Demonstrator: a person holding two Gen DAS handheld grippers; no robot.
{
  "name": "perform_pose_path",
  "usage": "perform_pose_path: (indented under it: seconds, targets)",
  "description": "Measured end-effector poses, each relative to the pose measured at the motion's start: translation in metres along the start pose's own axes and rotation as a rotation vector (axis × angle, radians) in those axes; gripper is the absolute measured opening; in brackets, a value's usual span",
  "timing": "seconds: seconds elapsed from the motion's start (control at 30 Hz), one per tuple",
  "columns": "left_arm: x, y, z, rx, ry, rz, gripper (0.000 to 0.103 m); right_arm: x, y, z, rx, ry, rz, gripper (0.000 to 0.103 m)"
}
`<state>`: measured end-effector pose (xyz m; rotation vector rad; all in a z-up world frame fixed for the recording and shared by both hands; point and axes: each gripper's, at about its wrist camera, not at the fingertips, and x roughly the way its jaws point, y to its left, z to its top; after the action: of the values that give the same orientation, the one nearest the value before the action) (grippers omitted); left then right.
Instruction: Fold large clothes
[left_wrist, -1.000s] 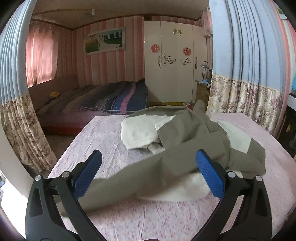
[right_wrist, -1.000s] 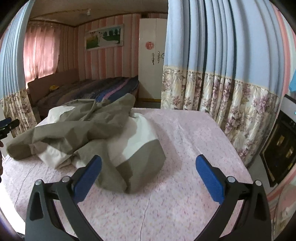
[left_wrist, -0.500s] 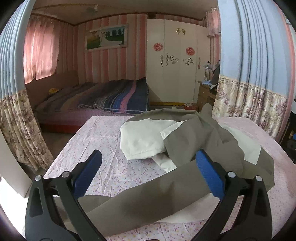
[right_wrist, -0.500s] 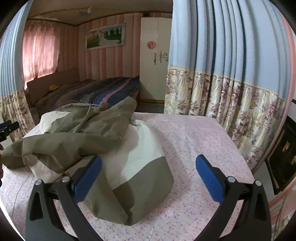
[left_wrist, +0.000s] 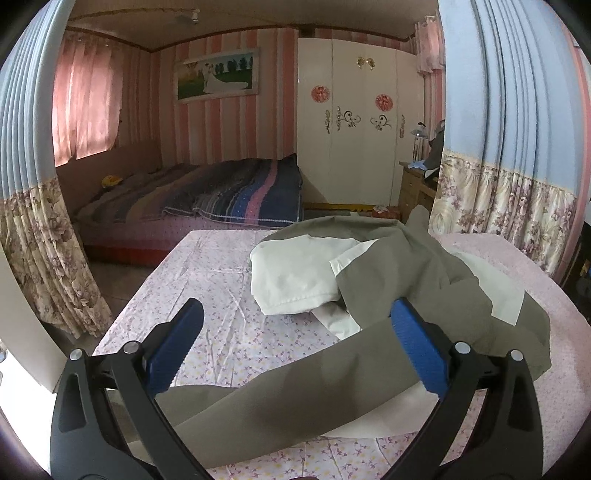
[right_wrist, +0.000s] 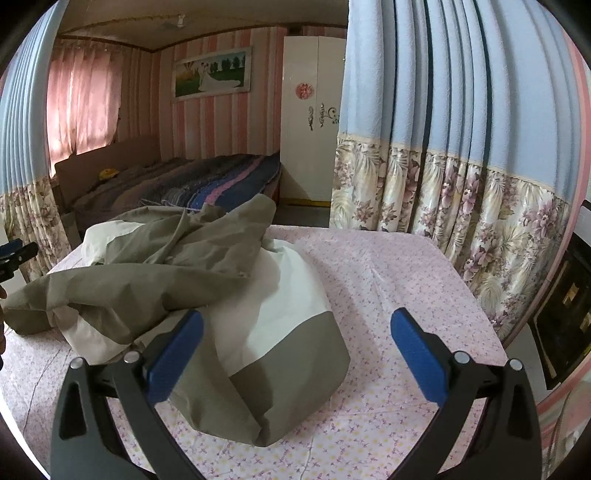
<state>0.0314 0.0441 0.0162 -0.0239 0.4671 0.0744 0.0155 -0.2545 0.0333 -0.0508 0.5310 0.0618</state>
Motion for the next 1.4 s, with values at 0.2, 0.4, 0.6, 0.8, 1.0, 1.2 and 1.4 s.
perform_pose_path:
  seconds: [0.2,0.4,0.6,0.8,1.0,1.2,1.4]
  targets:
    - [-0.003,0.001,0.0,-0.006,-0.003,-0.001,0.1,-0.003,-0.002,0.001,-0.005,0.006,0.007,0.101]
    - [-0.005,0.003,0.001,0.001,-0.007,0.003,0.1,-0.004,-0.003,-0.003,0.003,0.013,0.011,0.101]
    - [-0.005,0.004,0.007,0.017,-0.003,0.016,0.1,-0.004,-0.001,-0.003,-0.013,0.012,0.004,0.101]
    - [0.006,-0.001,0.019,0.055,-0.002,0.012,0.1,0.007,0.003,0.005,-0.029,0.022,0.019,0.101]
    - [0.033,0.004,0.032,0.104,0.008,0.03,0.1,0.034,0.016,0.021,-0.046,0.043,0.072,0.101]
    - [0.072,0.024,0.057,0.126,0.015,0.061,0.1,0.075,0.037,0.034,-0.075,0.095,0.114,0.101]
    - [0.121,0.033,0.061,0.194,0.066,0.078,0.1,0.119,0.05,0.047,-0.059,0.16,0.152,0.101]
